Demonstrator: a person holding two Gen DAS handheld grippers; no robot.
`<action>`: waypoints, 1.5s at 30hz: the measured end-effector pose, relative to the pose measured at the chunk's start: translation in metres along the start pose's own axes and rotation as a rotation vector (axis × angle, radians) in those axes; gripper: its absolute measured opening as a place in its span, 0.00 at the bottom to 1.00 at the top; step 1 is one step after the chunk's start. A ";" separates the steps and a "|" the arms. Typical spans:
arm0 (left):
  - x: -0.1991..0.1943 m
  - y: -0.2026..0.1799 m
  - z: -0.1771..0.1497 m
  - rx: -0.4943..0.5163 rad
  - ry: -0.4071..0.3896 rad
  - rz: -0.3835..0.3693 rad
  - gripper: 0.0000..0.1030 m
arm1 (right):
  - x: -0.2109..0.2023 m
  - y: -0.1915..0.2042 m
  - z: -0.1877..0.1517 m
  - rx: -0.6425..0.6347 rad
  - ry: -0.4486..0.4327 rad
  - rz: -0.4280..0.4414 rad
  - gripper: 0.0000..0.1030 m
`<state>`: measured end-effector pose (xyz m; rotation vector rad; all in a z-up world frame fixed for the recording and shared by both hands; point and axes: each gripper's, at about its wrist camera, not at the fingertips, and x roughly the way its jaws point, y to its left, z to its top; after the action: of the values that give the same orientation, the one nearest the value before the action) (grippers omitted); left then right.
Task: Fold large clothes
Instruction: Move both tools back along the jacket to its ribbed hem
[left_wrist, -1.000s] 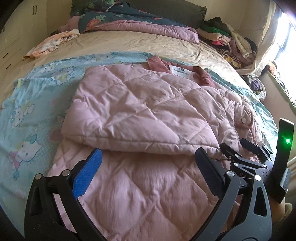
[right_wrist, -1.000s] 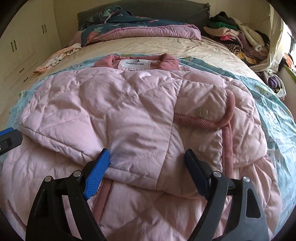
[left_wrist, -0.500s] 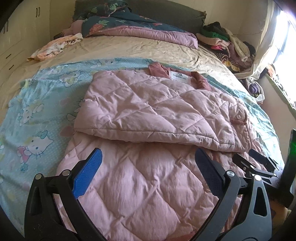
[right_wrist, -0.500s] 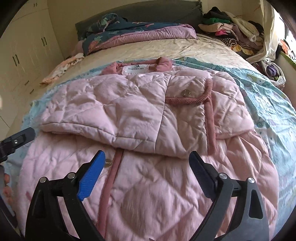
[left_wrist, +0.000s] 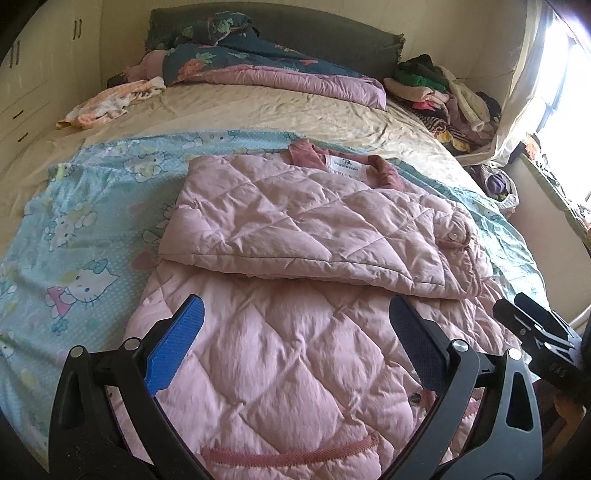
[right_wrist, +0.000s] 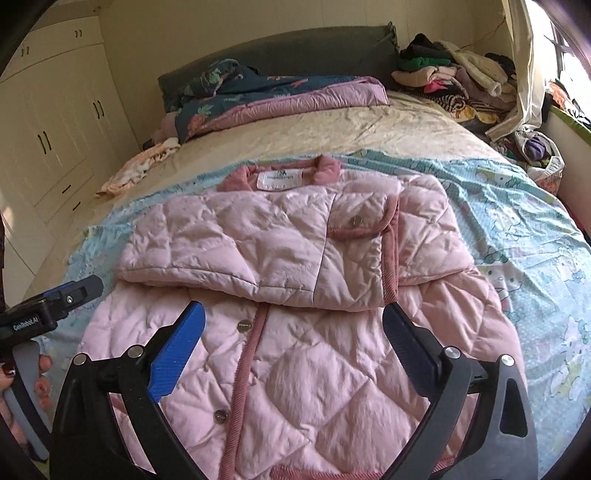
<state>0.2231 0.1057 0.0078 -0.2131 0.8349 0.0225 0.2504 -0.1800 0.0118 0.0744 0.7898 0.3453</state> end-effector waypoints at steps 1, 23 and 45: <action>-0.003 -0.001 0.000 0.001 -0.005 0.000 0.91 | -0.004 0.001 0.001 -0.001 -0.006 0.002 0.93; -0.052 -0.017 -0.016 0.034 -0.076 -0.040 0.91 | -0.074 0.011 0.000 -0.032 -0.132 0.022 0.94; -0.064 -0.028 -0.052 0.069 -0.080 -0.059 0.91 | -0.098 -0.001 -0.022 -0.048 -0.155 0.006 0.94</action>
<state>0.1447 0.0719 0.0266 -0.1706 0.7476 -0.0526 0.1711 -0.2153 0.0626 0.0581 0.6275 0.3596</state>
